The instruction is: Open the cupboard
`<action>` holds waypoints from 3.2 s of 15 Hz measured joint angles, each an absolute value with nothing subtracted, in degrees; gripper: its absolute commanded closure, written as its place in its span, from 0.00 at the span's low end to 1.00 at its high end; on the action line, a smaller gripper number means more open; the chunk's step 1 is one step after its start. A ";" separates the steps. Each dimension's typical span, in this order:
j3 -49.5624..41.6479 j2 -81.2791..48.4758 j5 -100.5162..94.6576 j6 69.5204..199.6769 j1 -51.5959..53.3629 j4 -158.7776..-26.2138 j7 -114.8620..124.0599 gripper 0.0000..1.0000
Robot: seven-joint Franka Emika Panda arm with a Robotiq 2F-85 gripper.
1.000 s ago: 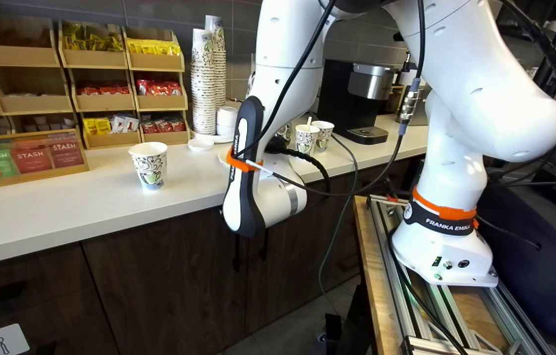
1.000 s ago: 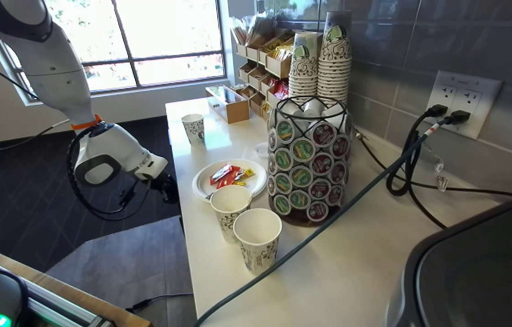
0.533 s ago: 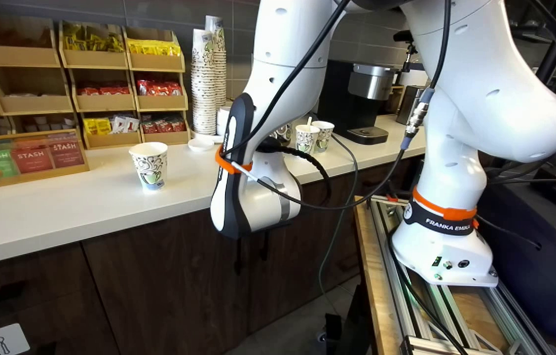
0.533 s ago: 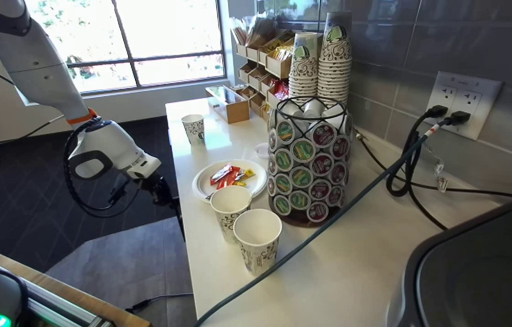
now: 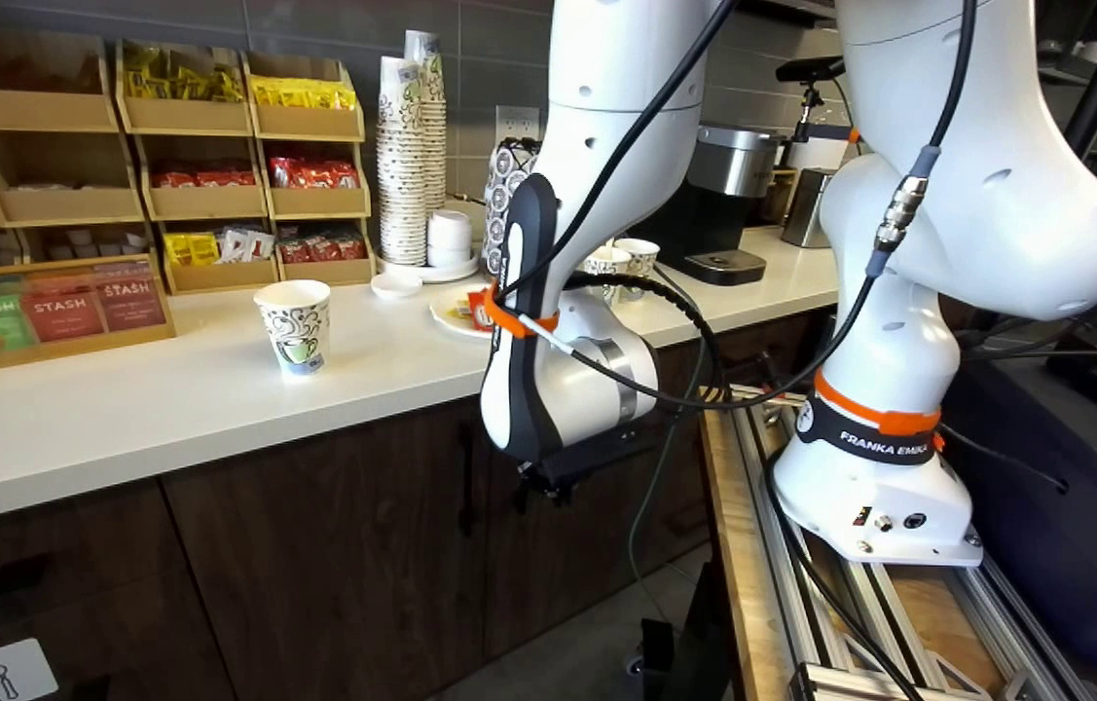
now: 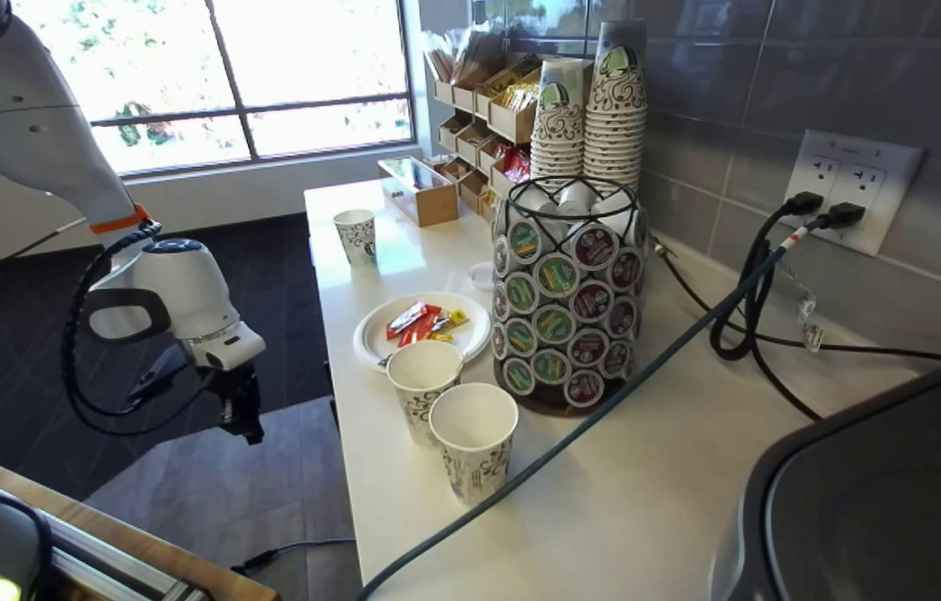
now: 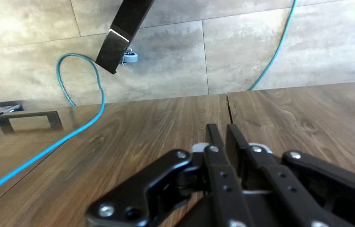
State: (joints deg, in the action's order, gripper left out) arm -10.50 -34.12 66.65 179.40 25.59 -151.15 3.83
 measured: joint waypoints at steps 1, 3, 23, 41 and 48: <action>-10.53 -33.12 66.59 179.10 25.59 -151.94 3.83 0.60; -9.14 -30.64 62.75 179.13 23.90 -153.30 5.48 0.47; -3.32 -32.79 57.88 201.91 20.04 -144.21 10.63 0.00; -7.57 -44.31 59.79 203.56 20.41 -135.28 11.62 0.92; -8.99 -44.84 60.50 203.49 21.97 -135.86 7.92 0.97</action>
